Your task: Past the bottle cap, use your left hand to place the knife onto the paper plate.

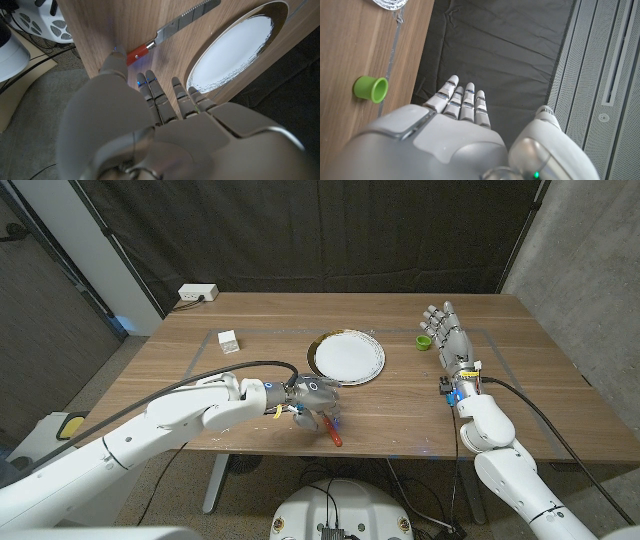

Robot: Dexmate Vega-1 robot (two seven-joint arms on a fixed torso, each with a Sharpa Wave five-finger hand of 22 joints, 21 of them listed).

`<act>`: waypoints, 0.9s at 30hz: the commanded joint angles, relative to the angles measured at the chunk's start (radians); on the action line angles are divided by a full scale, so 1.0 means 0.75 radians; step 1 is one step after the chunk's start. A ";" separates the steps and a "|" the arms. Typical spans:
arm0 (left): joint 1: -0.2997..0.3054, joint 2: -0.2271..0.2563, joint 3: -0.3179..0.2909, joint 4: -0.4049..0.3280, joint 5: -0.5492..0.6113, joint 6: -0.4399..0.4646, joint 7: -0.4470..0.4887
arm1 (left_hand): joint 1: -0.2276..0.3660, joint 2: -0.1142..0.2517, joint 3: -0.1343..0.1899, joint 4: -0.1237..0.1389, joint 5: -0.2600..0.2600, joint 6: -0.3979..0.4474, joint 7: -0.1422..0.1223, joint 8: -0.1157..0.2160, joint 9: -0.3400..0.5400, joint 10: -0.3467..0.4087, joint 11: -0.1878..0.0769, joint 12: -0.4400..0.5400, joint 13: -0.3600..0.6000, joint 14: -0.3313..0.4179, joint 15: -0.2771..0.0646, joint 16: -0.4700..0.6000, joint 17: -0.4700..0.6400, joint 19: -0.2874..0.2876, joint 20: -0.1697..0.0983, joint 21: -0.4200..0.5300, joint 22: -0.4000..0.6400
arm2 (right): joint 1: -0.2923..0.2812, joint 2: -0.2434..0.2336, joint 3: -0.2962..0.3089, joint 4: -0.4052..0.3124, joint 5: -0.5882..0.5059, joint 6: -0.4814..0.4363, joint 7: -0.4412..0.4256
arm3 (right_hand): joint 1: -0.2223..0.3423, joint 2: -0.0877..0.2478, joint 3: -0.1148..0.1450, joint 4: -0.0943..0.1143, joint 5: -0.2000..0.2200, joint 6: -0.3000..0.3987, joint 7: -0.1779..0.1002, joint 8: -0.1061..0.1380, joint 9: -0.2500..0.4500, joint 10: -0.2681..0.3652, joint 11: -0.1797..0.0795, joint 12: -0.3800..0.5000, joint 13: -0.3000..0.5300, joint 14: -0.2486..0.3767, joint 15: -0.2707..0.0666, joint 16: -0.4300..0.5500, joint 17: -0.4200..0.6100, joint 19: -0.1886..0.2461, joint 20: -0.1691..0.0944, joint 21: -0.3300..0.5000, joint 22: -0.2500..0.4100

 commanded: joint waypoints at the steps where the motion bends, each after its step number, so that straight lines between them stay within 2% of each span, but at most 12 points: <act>1: 0.020 -0.031 0.028 0.031 0.077 0.043 0.068 | 0.014 -0.006 0.003 0.003 -0.003 0.014 -0.004 0.003 0.003 0.019 -0.003 0.005 0.007 0.020 -0.177 0.009 0.003 0.014 0.001 0.006 0.001 | -0.003 -0.010 0.012 0.003 0.008 0.006 0.016 | 0.002 0.007 -0.001 -0.008 0.001 0.014 -0.001 -0.003 0.004 0.006 0.002 -0.002 0.006 0.011 0.004 -0.001 0.004 0.002 0.003 -0.003 0.004; 11: -0.015 -0.062 0.060 0.088 0.021 0.049 0.062 | 0.018 -0.008 -0.001 0.005 -0.005 0.067 -0.018 0.012 0.001 0.065 -0.011 0.005 0.007 0.035 -0.186 0.007 0.003 0.012 0.001 0.001 0.002 | -0.003 -0.011 0.016 0.007 0.008 0.004 0.017 | 0.001 0.007 -0.002 -0.009 0.001 0.014 -0.002 -0.003 0.004 0.008 0.007 -0.002 0.006 0.011 0.002 -0.001 0.004 0.004 0.003 -0.005 0.004; 19: -0.050 -0.073 0.081 0.125 -0.023 0.024 0.061 | 0.023 -0.005 -0.002 0.007 -0.006 0.115 -0.010 0.022 0.000 0.099 -0.016 0.003 0.007 0.054 -0.191 0.008 0.004 0.016 -0.002 0.000 0.002 | -0.001 -0.003 0.014 0.004 0.004 0.002 0.006 | 0.001 0.007 -0.003 -0.010 0.001 0.014 -0.003 -0.003 0.004 0.007 0.004 -0.003 0.006 0.010 0.004 -0.002 0.004 0.004 0.004 -0.008 0.004; 25: -0.058 -0.079 0.089 0.150 -0.042 0.017 0.078 | 0.030 -0.001 -0.002 0.009 -0.009 0.176 -0.009 0.033 -0.003 0.172 -0.015 0.010 0.007 0.086 -0.194 0.011 0.004 0.025 -0.009 -0.001 0.002 | -0.004 0.000 0.012 -0.003 -0.008 -0.002 -0.007 | 0.001 0.008 -0.003 -0.010 0.001 0.014 -0.004 -0.004 0.004 0.008 0.004 -0.003 0.006 0.011 0.004 -0.002 0.004 0.005 0.004 -0.010 0.004; 27: -0.055 -0.078 0.088 0.154 -0.045 0.022 0.083 | 0.034 -0.001 -0.002 0.009 -0.011 0.211 -0.004 0.039 -0.004 0.209 -0.014 0.013 0.006 0.104 -0.198 0.012 0.004 0.030 -0.024 0.000 0.001 | -0.005 0.002 0.011 -0.008 -0.009 -0.008 -0.013 | 0.001 0.008 -0.004 -0.011 0.001 0.014 -0.004 -0.004 0.004 0.009 0.005 -0.002 0.006 0.011 0.004 -0.002 0.004 0.005 0.004 -0.010 0.005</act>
